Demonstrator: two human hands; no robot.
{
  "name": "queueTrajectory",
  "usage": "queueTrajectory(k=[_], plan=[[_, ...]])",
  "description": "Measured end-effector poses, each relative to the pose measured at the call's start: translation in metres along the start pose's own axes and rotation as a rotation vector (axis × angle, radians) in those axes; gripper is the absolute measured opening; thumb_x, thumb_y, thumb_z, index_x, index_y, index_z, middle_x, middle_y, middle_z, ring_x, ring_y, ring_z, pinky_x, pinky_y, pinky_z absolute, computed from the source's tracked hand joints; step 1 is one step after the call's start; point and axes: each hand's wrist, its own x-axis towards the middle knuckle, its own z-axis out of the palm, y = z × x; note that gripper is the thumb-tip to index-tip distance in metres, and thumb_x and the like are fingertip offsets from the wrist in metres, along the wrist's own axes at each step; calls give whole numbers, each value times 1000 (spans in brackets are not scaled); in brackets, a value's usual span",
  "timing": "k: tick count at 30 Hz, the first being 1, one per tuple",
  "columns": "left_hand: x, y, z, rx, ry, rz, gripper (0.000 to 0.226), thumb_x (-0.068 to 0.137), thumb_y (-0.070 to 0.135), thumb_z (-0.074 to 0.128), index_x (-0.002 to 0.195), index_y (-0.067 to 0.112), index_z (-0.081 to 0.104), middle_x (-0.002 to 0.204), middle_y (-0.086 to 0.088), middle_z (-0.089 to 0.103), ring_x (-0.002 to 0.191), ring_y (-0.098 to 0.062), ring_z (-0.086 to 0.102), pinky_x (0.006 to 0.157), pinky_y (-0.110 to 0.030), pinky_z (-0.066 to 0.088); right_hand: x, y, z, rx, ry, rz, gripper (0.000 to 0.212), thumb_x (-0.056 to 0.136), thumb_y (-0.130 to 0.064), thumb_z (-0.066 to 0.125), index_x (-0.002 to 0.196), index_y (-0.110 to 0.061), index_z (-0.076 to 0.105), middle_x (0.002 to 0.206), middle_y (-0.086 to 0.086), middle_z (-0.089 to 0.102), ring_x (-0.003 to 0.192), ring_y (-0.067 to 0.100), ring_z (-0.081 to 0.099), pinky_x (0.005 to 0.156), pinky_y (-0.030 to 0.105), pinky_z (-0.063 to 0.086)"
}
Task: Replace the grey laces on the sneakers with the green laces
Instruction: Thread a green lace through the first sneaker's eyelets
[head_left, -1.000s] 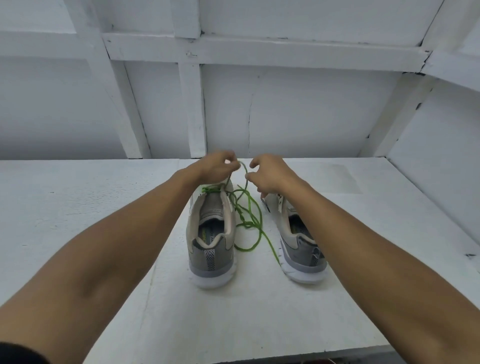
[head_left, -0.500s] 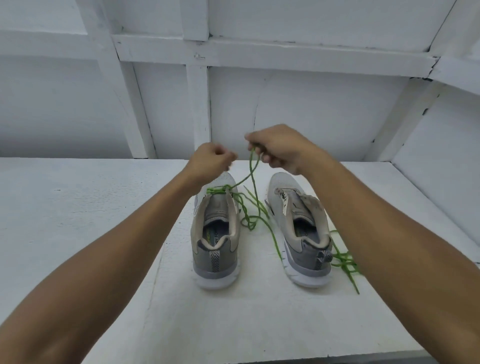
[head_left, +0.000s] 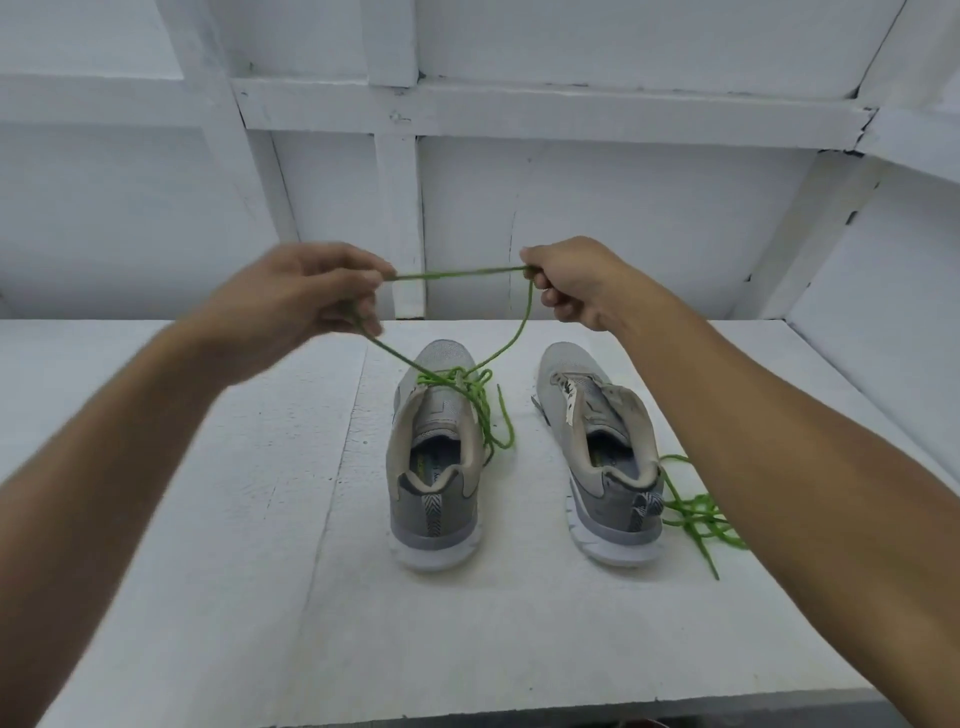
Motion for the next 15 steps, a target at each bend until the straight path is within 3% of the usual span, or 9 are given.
queueTrajectory(k=[3,6,11,13,15], plan=[[-13,14,-36,53,129,12,12,88,10,55,89,11,67,64,-4,54,53,-15,54,58,-19,53,2,5,-2,-256,89,5,17,93,-20,46,79,-13,50,65,6,43,47,16,32,43,18,20],[-22,17,-69,69,260,8,16,96,5,48,92,-2,62,61,1,56,45,-11,49,54,-18,51,5,12,-8,-396,142,10,11,90,-16,43,80,-13,42,63,8,38,47,15,27,42,12,22],[-37,9,-92,172,264,-148,27,67,31,71,91,18,74,84,-9,69,43,-11,43,48,-21,50,8,29,-14,-620,200,-88,28,88,-15,49,63,-13,35,66,4,41,56,23,36,47,24,26],[-41,7,-91,259,256,-223,24,71,33,75,92,22,74,94,-17,70,43,-11,41,41,-20,44,5,33,-14,-704,204,-103,28,88,-18,51,63,-13,39,68,5,44,64,26,43,50,26,29],[-42,5,-84,360,210,-232,58,52,58,84,95,20,72,92,-12,72,44,-10,40,38,-16,34,-2,32,-8,-839,130,-106,25,87,-25,56,67,-13,46,75,6,52,75,30,52,56,27,37]])
